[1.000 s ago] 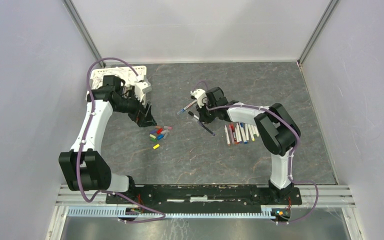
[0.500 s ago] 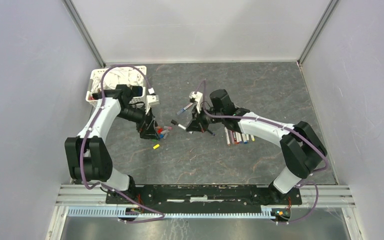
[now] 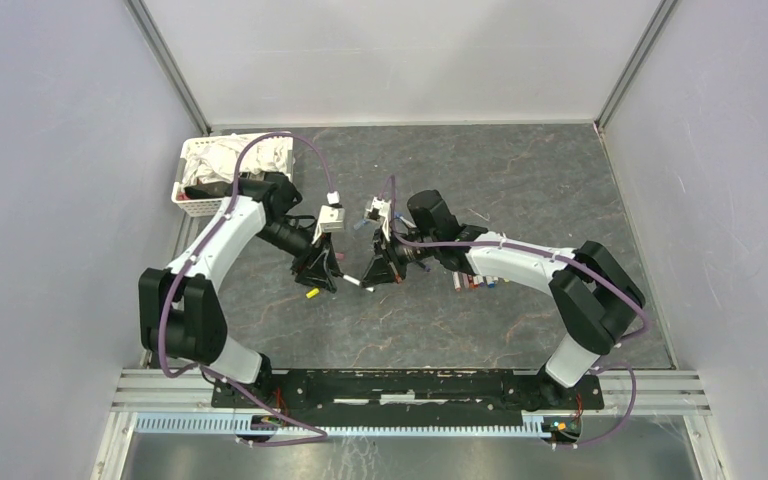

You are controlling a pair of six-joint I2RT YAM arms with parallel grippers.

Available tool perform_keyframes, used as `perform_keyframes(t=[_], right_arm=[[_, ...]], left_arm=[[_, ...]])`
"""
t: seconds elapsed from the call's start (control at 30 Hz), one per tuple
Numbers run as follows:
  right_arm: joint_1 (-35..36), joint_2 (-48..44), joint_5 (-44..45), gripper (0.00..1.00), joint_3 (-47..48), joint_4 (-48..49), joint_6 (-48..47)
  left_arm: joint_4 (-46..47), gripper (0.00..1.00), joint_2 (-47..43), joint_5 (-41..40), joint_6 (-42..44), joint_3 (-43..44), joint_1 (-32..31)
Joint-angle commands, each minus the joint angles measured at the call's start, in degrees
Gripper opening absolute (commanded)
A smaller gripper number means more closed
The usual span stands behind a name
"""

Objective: Open the pen caps

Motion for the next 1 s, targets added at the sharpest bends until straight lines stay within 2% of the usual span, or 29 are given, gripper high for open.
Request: perform_keyframes(t=[0.0,0.27,0.3,0.4,0.47,0.53,0.63,0.73,0.83,0.97], right_arm=[[-0.1,0.8,-2.8,0.00,2.1,2.1,0.9],[-0.1,1.0,-3.3,0.00,1.9,2.0,0.9],[-0.2,1.3,-3.3,0.01,2.0,2.1,1.2],[0.4,2.3,-3.0,0.29,1.9,5.3,4.4],[1.0,3.5,-3.2,0.43,2.1,7.5,6.3],[1.6,5.1,-3.8,0.47,2.7,10.1,8.3],[2.2,6.9,-4.0,0.42,3.9,11.7,9.8],[2.2,7.0,-3.5,0.21,3.6,12.4,10.3],[1.9,4.9,-1.5,0.01,2.2,8.9,7.2],[0.7,1.0,1.5,0.00,-2.8,3.7,3.0]], left_arm=[[-0.9,0.58,0.6,1.0,3.2,0.9,-0.5],[-1.0,0.03,1.6,-0.8,3.5,1.9,-2.0],[-1.0,0.03,1.4,-0.8,3.6,1.8,-2.1],[-1.4,0.02,1.1,-0.5,4.1,1.9,-2.5],[-2.3,0.02,0.9,0.2,4.7,2.4,-2.5],[-3.0,0.02,0.9,1.2,5.1,2.8,-2.6],[-4.2,0.02,1.1,1.6,5.8,3.6,-2.6],[-4.5,0.02,1.3,1.0,5.7,3.8,-2.6],[-3.4,0.02,1.8,-1.3,3.9,4.4,-2.5],[0.3,0.02,2.4,-5.2,1.6,5.3,-0.4]])
